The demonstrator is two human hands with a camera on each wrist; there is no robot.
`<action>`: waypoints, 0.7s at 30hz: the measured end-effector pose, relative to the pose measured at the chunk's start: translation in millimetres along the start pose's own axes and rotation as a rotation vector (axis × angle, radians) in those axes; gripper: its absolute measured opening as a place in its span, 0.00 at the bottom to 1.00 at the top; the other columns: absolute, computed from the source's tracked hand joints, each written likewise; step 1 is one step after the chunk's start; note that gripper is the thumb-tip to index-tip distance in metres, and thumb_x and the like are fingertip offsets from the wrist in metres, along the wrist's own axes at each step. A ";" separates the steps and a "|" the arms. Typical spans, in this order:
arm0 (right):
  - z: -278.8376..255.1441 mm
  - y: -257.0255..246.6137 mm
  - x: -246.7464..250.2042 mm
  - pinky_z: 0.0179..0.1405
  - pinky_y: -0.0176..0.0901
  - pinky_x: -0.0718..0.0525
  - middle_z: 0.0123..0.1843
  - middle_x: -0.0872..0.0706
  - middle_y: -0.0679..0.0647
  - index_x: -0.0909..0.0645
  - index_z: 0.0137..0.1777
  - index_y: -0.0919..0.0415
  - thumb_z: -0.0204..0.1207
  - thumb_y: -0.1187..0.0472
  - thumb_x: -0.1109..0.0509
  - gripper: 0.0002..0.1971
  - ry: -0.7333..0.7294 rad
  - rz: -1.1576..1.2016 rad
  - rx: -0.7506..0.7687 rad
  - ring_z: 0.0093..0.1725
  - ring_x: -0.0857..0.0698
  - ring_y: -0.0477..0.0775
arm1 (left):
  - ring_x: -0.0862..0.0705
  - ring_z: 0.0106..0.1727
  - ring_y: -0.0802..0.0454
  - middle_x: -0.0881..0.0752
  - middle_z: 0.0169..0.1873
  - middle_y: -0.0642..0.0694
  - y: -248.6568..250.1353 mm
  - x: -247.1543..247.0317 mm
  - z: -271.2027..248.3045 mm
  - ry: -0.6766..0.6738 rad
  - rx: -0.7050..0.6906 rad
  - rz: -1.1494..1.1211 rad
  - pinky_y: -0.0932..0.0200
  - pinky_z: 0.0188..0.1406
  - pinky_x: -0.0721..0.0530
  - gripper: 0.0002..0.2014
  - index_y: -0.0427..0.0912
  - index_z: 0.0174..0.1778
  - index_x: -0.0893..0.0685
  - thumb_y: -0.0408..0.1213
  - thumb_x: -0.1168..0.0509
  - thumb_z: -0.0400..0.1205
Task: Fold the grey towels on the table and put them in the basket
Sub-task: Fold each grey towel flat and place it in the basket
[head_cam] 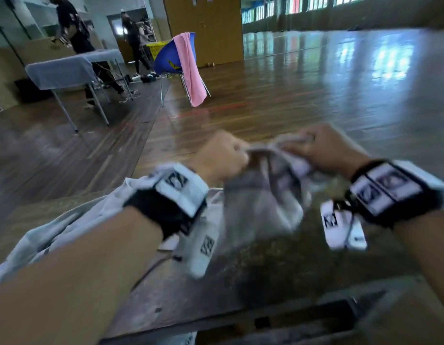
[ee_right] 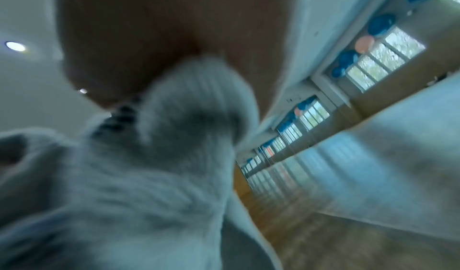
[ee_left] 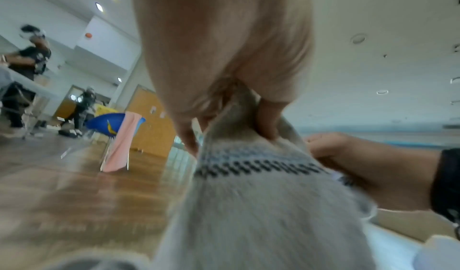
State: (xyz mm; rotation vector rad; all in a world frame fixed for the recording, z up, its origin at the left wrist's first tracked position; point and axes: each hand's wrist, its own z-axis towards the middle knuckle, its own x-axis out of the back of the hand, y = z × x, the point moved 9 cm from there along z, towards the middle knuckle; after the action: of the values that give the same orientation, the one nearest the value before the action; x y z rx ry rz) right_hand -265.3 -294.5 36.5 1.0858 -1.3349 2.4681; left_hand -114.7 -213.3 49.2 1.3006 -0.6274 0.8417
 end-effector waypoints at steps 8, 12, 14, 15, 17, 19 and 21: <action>50.9 39.4 35.8 0.51 0.40 0.17 0.50 0.07 0.46 0.07 0.55 0.48 0.79 0.48 0.25 0.10 0.460 -0.058 -0.024 0.50 0.11 0.48 | 0.35 0.28 0.51 0.30 0.23 0.45 -71.6 83.4 41.2 0.410 0.152 0.093 0.56 0.29 0.37 0.16 0.42 0.29 0.19 0.39 0.33 0.83; 45.3 83.9 21.3 0.55 0.46 0.15 0.45 0.08 0.45 0.07 0.54 0.47 0.77 0.46 0.24 0.11 0.393 -0.066 -0.130 0.56 0.11 0.52 | 0.22 0.33 0.51 0.17 0.32 0.46 -108.0 64.2 38.0 0.341 0.253 0.171 0.59 0.27 0.31 0.08 0.51 0.51 0.07 0.39 0.32 0.84; 40.9 98.6 11.9 0.56 0.49 0.13 0.44 0.09 0.44 0.07 0.53 0.44 0.77 0.45 0.25 0.10 0.357 -0.050 -0.159 0.55 0.11 0.52 | 0.15 0.34 0.46 0.14 0.34 0.47 -115.8 48.9 36.1 0.272 0.280 0.181 0.60 0.24 0.25 0.10 0.51 0.53 0.07 0.36 0.34 0.84; 38.2 105.3 7.8 0.55 0.49 0.12 0.44 0.09 0.43 0.07 0.52 0.44 0.77 0.45 0.25 0.09 0.348 -0.038 -0.181 0.53 0.11 0.51 | 0.11 0.32 0.44 0.13 0.36 0.47 -118.6 41.3 35.0 0.245 0.299 0.109 0.60 0.23 0.22 0.10 0.52 0.51 0.07 0.36 0.34 0.84; 33.9 119.6 -0.6 0.44 0.45 0.11 0.42 0.09 0.42 0.07 0.49 0.45 0.77 0.47 0.24 0.07 0.332 0.056 -0.231 0.42 0.09 0.49 | 0.08 0.32 0.42 0.10 0.46 0.46 -122.9 24.4 31.2 0.203 0.354 -0.126 0.54 0.24 0.19 0.09 0.53 0.48 0.08 0.36 0.32 0.85; 31.5 124.1 -6.1 0.37 0.40 0.10 0.40 0.08 0.42 0.07 0.41 0.43 0.77 0.53 0.22 0.05 0.316 0.211 -0.247 0.34 0.08 0.45 | 0.07 0.37 0.43 0.08 0.51 0.41 -124.9 17.4 27.3 0.204 0.373 -0.280 0.52 0.32 0.14 0.09 0.52 0.46 0.08 0.35 0.32 0.84; 30.0 123.1 -2.1 0.38 0.36 0.10 0.37 0.08 0.38 0.08 0.38 0.40 0.77 0.57 0.21 0.09 0.340 0.246 -0.207 0.37 0.08 0.40 | 0.08 0.42 0.46 0.07 0.49 0.41 -122.2 22.9 28.4 0.246 0.318 -0.247 0.50 0.43 0.10 0.06 0.51 0.49 0.07 0.38 0.30 0.83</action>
State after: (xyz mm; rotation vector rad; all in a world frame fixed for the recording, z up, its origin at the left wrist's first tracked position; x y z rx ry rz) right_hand -300.5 -391.0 -37.7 0.4541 -1.6399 2.4570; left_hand 0.4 -243.8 3.5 1.4945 -0.1360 0.9013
